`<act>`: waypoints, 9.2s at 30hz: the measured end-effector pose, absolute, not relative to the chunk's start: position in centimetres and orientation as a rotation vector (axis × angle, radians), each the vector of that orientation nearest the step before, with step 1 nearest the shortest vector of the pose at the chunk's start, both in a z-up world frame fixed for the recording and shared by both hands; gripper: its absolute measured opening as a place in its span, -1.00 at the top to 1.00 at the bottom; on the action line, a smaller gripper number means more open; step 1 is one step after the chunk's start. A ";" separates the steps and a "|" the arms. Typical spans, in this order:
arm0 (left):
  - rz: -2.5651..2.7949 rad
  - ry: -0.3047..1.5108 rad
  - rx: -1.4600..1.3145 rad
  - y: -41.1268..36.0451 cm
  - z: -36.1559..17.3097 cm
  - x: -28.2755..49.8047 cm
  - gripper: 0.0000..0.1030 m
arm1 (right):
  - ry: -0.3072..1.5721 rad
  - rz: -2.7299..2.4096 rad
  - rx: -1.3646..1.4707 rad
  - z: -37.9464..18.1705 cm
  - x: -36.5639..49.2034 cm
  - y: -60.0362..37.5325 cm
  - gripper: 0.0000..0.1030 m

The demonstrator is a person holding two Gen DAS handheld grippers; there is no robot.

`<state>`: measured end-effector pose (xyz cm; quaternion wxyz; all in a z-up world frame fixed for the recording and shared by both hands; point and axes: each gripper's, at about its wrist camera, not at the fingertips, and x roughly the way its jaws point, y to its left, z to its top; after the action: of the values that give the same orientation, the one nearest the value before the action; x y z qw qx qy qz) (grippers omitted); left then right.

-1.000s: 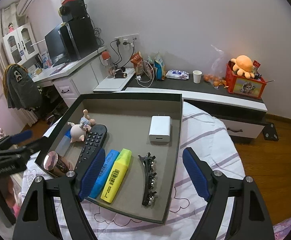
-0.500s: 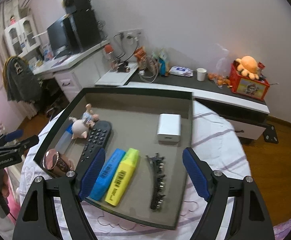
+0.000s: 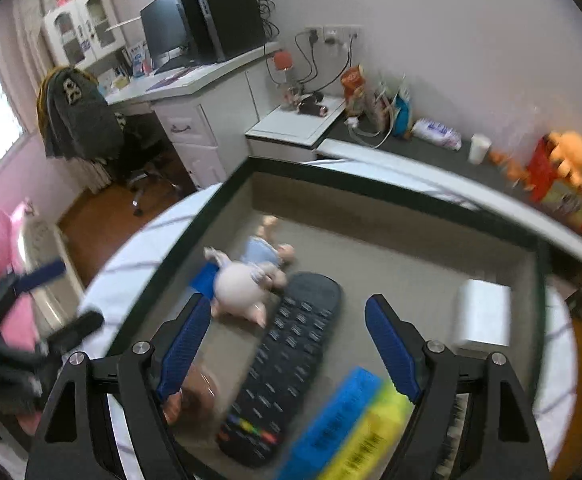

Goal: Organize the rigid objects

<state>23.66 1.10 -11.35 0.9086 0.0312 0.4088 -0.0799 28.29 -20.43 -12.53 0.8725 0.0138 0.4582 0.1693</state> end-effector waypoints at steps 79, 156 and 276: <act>-0.268 0.874 0.100 2.3 -12.3 26.3 -0.89 | 0.939 0.408 0.537 -15.4 35.0 -18.2 -0.43; -0.327 0.858 0.111 1.8 -11.3 25.3 -0.90 | 1.172 0.367 0.139 -15.4 32.6 -18.5 0.74; -0.152 0.709 0.145 -9.0 -3.0 17.4 -0.99 | 0.957 0.175 0.030 -5.4 17.3 -27.8 -1.00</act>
<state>17.44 -9.02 -3.05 0.9324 0.0709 0.3465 -0.0743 17.30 -27.79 -5.43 0.8838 0.0146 0.4599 0.0842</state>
